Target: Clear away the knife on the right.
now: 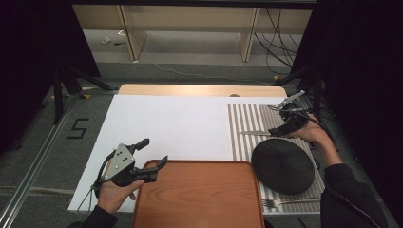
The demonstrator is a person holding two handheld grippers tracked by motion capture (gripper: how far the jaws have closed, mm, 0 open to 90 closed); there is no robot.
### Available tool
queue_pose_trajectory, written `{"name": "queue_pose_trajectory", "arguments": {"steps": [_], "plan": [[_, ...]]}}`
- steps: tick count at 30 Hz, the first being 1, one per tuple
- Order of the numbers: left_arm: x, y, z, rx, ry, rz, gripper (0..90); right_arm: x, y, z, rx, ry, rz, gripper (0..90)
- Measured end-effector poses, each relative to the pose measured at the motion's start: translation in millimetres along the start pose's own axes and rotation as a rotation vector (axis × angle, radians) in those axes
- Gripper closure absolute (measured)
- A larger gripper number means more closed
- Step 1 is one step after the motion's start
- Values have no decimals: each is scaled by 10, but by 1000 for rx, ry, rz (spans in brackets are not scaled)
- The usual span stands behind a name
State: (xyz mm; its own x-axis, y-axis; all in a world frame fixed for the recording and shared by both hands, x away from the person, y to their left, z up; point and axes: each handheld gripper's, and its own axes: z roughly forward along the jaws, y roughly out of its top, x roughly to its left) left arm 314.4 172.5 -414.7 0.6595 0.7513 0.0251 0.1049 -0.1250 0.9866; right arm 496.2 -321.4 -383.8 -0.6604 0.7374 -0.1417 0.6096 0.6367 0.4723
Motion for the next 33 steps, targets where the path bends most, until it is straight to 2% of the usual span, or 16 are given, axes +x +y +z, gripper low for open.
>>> {"name": "queue_pose_trajectory", "arguments": {"steps": [8,10,17,25,33], "plan": [[0,0,1,0,0,0,175,-129,82,181,72,-28,-13,201],[1,-3,3,2,-2,2,175,-143,104,219,90,-28,-8,203],[0,-3,0,2,-1,1,175,-161,155,333,144,-68,-47,219],[-9,-6,0,2,-3,-2,176,-204,147,480,205,-78,-67,221],[-7,-8,-3,2,-3,-4,176,-249,109,609,253,-78,-50,238]]}}
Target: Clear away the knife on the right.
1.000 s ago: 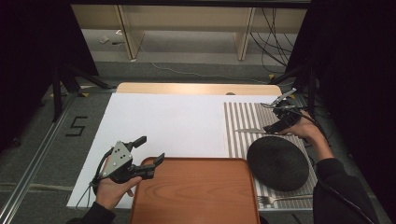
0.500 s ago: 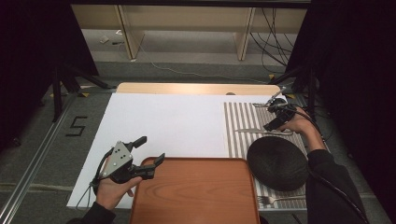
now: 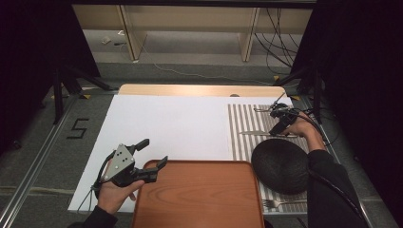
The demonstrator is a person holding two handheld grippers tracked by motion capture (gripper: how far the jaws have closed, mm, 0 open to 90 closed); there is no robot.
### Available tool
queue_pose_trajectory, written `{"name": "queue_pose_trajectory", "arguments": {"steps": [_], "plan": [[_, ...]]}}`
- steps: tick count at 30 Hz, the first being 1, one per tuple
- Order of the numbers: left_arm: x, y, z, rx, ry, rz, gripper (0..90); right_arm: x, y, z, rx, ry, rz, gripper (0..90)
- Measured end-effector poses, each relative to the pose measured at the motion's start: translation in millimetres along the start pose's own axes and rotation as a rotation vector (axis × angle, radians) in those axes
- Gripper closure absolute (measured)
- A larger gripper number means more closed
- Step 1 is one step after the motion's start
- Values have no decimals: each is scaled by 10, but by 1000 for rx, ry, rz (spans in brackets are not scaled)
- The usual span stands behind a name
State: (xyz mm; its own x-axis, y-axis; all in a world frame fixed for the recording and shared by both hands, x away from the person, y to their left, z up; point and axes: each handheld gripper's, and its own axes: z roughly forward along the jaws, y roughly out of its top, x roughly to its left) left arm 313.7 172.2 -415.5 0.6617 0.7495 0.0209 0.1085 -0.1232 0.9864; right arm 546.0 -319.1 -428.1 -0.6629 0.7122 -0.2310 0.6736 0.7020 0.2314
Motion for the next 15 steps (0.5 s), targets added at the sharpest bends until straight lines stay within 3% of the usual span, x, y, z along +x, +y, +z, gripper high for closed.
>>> {"name": "queue_pose_trajectory", "arguments": {"steps": [15], "plan": [[-10,-3,3,2,-3,-1,175,-45,-16,61,45,9,-9,250]]}}
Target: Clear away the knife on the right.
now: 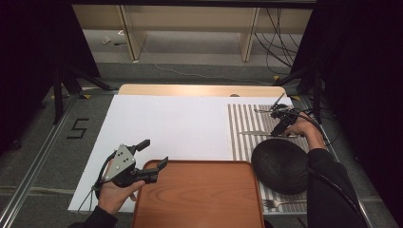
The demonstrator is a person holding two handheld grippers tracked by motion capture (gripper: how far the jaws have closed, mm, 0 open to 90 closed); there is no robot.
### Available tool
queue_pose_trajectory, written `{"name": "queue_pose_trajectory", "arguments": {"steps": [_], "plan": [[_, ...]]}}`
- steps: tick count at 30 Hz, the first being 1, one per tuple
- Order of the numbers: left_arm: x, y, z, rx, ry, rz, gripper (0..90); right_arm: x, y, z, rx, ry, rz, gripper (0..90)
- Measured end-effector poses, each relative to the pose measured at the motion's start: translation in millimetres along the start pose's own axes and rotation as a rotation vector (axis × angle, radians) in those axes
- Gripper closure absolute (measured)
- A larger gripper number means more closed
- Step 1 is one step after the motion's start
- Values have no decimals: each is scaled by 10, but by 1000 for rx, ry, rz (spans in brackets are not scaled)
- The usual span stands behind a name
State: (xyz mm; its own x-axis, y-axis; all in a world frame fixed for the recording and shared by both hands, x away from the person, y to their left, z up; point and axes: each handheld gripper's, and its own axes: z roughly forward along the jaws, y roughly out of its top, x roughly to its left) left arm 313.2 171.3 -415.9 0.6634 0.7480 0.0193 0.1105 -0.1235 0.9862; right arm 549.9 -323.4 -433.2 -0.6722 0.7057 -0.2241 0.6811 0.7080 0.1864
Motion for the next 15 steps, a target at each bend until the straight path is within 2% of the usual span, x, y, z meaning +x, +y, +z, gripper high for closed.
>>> {"name": "queue_pose_trajectory", "arguments": {"steps": [15], "plan": [[0,13,-15,-10,0,5,178,15,32,78,46,-10,-25,270]]}}
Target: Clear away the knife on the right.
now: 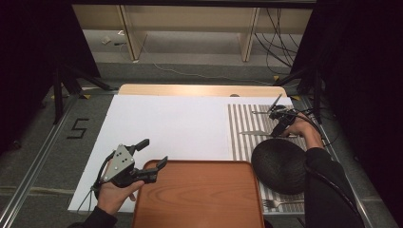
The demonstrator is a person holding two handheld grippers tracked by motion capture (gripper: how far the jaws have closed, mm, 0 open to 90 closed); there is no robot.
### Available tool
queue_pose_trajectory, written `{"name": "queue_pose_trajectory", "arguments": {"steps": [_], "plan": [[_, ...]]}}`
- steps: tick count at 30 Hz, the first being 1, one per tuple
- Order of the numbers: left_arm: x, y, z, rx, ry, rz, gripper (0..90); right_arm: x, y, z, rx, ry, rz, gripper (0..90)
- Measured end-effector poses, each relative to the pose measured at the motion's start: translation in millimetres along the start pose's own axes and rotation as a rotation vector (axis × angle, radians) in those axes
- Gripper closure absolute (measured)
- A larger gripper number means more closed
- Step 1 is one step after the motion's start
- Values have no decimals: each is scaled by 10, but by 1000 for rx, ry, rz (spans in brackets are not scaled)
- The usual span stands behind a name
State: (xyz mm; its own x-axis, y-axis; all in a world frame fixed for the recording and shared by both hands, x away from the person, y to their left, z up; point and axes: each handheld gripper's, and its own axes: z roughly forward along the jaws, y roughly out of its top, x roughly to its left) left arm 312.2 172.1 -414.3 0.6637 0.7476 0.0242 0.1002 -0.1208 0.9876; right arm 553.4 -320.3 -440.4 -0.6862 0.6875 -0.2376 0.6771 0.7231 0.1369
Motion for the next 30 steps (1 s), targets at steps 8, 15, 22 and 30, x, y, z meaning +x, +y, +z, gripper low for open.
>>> {"name": "queue_pose_trajectory", "arguments": {"steps": [8,15,22,30], "plan": [[0,3,-5,-9,5,-3,180,15,14,41,30,-10,-6,304],[1,-1,-2,-7,4,-5,181,10,8,55,43,-10,-18,334],[-3,-6,1,-3,1,-7,181,17,25,55,58,0,-28,361],[-1,-5,-2,-4,3,-7,182,32,43,86,77,-2,-42,405]]}}
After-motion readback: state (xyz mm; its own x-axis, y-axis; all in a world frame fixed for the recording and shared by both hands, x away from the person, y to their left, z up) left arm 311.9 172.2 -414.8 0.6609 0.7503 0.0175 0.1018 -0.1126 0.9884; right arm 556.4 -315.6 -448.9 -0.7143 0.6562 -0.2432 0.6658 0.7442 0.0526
